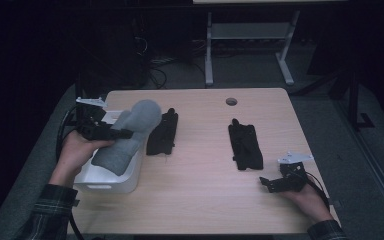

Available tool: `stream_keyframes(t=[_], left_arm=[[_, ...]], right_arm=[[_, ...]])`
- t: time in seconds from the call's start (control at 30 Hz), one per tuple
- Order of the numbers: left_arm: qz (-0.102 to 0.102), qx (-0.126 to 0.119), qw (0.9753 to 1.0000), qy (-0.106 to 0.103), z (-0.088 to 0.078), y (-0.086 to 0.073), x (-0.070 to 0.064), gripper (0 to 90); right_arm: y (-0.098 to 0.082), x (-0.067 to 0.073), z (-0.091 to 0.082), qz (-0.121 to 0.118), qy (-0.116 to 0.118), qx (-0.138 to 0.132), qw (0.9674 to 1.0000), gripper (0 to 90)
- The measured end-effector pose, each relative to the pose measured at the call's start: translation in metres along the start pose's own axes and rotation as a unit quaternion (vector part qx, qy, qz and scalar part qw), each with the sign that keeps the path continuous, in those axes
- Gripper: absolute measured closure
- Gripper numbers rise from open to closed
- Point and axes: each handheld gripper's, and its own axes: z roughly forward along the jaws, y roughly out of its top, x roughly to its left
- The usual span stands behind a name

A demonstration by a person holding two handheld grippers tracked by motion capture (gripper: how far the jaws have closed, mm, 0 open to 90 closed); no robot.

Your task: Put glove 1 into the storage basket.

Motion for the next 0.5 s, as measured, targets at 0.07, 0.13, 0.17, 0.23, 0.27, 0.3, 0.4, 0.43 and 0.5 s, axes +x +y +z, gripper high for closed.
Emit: stream_keyframes(t=[0.07,0.13,0.17,0.23,0.27,0.3,0.4,0.43,0.5], left_arm=[[-0.008,0.001,0.9999,0.008,-0.004,-0.006,0.007,66.0],[-0.014,0.001,0.9998,0.014,-0.005,-0.011,0.013,66.0],[-0.020,0.000,0.9997,0.016,-0.006,-0.015,0.018,66.0],[-0.031,0.000,0.9994,0.018,-0.005,-0.021,0.026,65.9],[-0.038,0.000,0.9991,0.018,-0.004,-0.024,0.030,65.9],[-0.043,0.004,0.9989,0.021,-0.002,-0.027,0.034,65.9],[-0.059,0.015,0.9978,0.027,0.007,-0.036,0.047,65.9],[-0.065,0.018,0.9973,0.029,0.010,-0.039,0.051,65.9],[-0.075,0.023,0.9964,0.031,0.014,-0.044,0.058,65.9]], right_arm=[[0.000,0.000,0.000,0.000,0.000,0.000,1.0000,0.0],[0.000,0.000,0.000,0.000,0.000,0.000,1.0000,0.0],[0.000,0.000,0.000,0.001,0.000,0.000,1.0000,0.0],[0.000,0.000,0.000,0.000,0.000,0.000,1.0000,0.0],[0.000,0.000,0.000,0.000,0.000,0.000,1.0000,0.0],[0.000,0.000,0.000,0.001,0.000,0.000,1.0000,0.0],[0.000,0.000,0.000,0.000,0.000,0.000,1.0000,0.0],[0.000,0.000,0.000,0.000,0.000,0.000,1.0000,0.0],[0.000,0.000,0.000,0.000,0.000,0.000,1.0000,0.0]])
